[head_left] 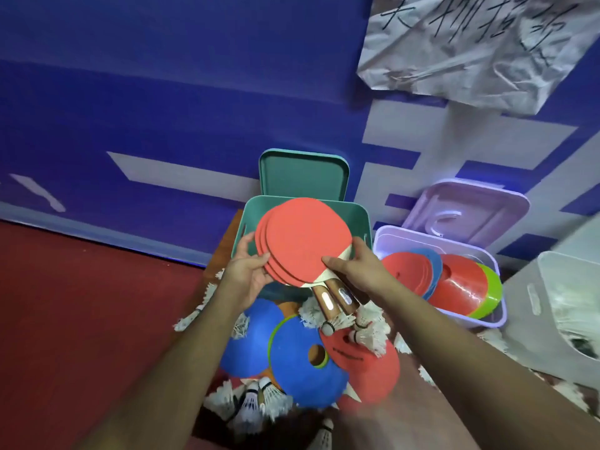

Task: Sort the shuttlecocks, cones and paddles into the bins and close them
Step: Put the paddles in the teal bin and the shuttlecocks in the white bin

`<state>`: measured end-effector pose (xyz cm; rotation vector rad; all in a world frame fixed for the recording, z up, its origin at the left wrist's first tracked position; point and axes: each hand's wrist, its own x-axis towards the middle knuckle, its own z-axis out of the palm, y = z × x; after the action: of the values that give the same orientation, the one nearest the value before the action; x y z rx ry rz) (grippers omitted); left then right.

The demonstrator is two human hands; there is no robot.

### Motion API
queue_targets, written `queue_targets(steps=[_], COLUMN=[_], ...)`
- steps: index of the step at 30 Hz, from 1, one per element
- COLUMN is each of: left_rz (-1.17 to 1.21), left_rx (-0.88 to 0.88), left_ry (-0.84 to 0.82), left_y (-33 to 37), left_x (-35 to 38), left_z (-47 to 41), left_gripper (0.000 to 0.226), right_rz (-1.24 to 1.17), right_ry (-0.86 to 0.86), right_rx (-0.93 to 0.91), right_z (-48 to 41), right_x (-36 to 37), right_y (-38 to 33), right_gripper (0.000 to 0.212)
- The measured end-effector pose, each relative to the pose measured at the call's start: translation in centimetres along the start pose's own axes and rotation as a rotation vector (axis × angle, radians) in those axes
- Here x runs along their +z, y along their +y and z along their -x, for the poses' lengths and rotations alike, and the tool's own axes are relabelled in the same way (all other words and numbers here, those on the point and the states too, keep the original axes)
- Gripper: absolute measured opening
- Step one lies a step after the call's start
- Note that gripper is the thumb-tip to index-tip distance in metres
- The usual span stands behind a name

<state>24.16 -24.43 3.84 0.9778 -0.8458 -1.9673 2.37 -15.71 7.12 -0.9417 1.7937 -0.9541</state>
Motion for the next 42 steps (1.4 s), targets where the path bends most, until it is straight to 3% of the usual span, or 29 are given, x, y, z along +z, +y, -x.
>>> queue_targets(steps=[3, 7, 10, 12, 15, 19, 25, 28, 34, 38, 42], left_rz=[0.016, -0.045, -0.346, -0.395, -0.487, -0.562, -0.64, -0.77, -1.261, -1.24, -1.221], left_rx=[-0.061, -0.11, -0.09, -0.109, -0.161, -0.293, -0.502, -0.554, -0.475, -0.442, -0.227], left_ry=[-0.04, 0.07, 0.134, 0.115, 0.09, 0.161, 0.182, 0.218, 0.245, 0.184, 0.178], left_y=[1.2, 2.1, 2.8, 3.0, 3.3, 1.8, -1.7, -3.6, -5.7, -4.9, -3.2], left_x=[-0.8, -1.3, -1.8, -1.9, -2.0, -2.5, -3.7, -4.7, -6.2, -4.9, -3.0], left_z=[-3.2, -7.3, -10.4, -12.3, -14.5, -15.8, -16.6, -17.5, -18.6, -18.0, -15.1], left_gripper=[0.062, 0.022, 0.042, 0.05, 0.041, 0.045, 0.03, 0.034, 0.028, 0.035, 0.011], right_rz=[-0.022, 0.002, 0.042, 0.094, 0.193, 0.326, 0.388, 0.386, 0.46, 0.459, 0.352], right_ry=[0.0, -0.026, -0.059, -0.093, -0.178, -0.238, -0.285, -0.302, -0.298, -0.243, -0.08], right_rx=[0.022, 0.027, 0.035, 0.04, 0.033, 0.058, 0.152, 0.199, 0.219, 0.222, 0.11], right_z=[-3.2, -6.6, -9.1, -10.9, -13.3, -15.8, -17.7, -18.7, -19.0, -17.3, -13.1], right_x=[0.8, 1.4, 1.0, 0.6, -0.3, 0.2, 3.6, 5.2, 6.5, 5.7, 3.5], right_y=[-0.8, -0.9, -0.9, -1.2, -1.9, -0.9, 3.5, 5.6, 8.2, 7.5, 4.9], right_gripper=[0.054, 0.049, 0.046, 0.047, 0.049, 0.076, 0.072, 0.077, 0.06, 0.063, 0.046])
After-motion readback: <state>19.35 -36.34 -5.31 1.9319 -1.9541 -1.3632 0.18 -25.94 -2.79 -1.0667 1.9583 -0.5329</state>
